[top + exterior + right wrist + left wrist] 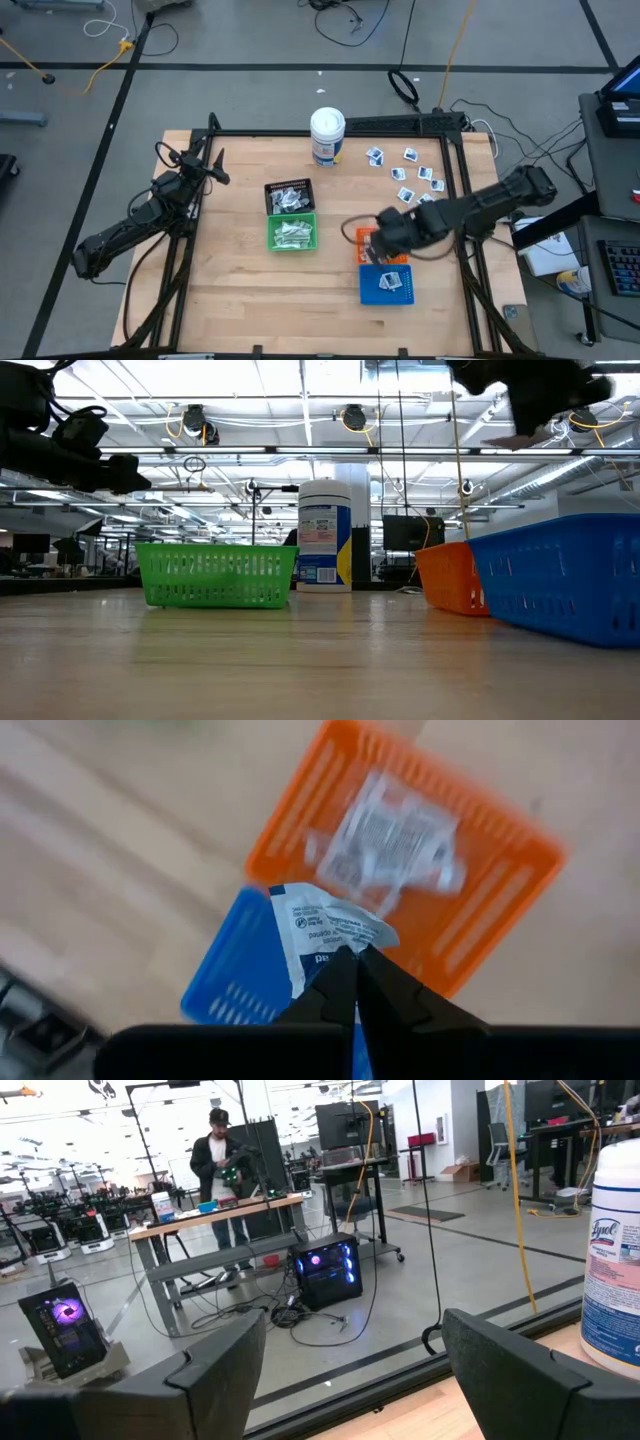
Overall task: Pick & Place First Aid Supplies
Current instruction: Put the blue pad into the blue bin
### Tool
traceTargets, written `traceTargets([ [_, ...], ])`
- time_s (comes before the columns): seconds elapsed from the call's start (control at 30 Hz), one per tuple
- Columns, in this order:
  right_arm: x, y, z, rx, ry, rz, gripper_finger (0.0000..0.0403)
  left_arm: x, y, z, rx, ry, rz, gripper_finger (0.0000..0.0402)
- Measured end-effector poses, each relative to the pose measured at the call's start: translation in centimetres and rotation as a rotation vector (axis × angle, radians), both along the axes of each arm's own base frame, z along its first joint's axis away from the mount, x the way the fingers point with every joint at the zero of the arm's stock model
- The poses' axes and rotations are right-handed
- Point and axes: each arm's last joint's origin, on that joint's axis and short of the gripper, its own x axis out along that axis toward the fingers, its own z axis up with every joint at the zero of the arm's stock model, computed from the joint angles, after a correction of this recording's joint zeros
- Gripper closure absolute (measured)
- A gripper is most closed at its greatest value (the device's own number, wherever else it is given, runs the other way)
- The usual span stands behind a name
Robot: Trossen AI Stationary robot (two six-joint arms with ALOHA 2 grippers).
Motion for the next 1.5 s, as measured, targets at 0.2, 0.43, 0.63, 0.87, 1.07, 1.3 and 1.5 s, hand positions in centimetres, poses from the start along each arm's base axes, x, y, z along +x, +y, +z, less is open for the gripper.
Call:
traceTargets([
  [0.2, -0.8, 2.8, 0.1, 0.07, -0.009, 0.012, 0.0403, 0.0, 0.0, 0.0, 0.0, 0.0, 0.0, 0.0096],
  [0.43, -0.5, 5.1, -2.8, 0.074, 0.007, 0.024, 0.0403, 0.0, 0.0, 0.0, 0.0, 0.0, 0.0, 0.0096],
  [0.63, -0.9, 6.1, -6.5, 0.072, 0.042, -0.006, 0.0403, 0.0, 0.0, 0.0, 0.0, 0.0, 0.0, 0.0096],
  [0.87, -1.1, 6.3, -10.1, 0.076, 0.089, -0.001, 0.0403, 0.0, 0.0, 0.0, 0.0, 0.0, 0.0, 0.0096],
  [1.07, -1.5, 6.2, -11.0, 0.087, 0.123, -0.019, 0.0403, 0.0, 0.0, 0.0, 0.0, 0.0, 0.0, 0.0096],
  [1.3, -1.3, 6.2, -11.0, 0.073, 0.091, -0.002, 0.0394, 0.0, 0.0, 0.0, 0.0, 0.0, 0.0, 0.0096],
  [1.5, -1.3, 5.8, -9.7, 0.105, 0.028, -0.001, 0.033, 0.0, 0.0, 0.0, 0.0, 0.0, 0.0, 0.0096],
])
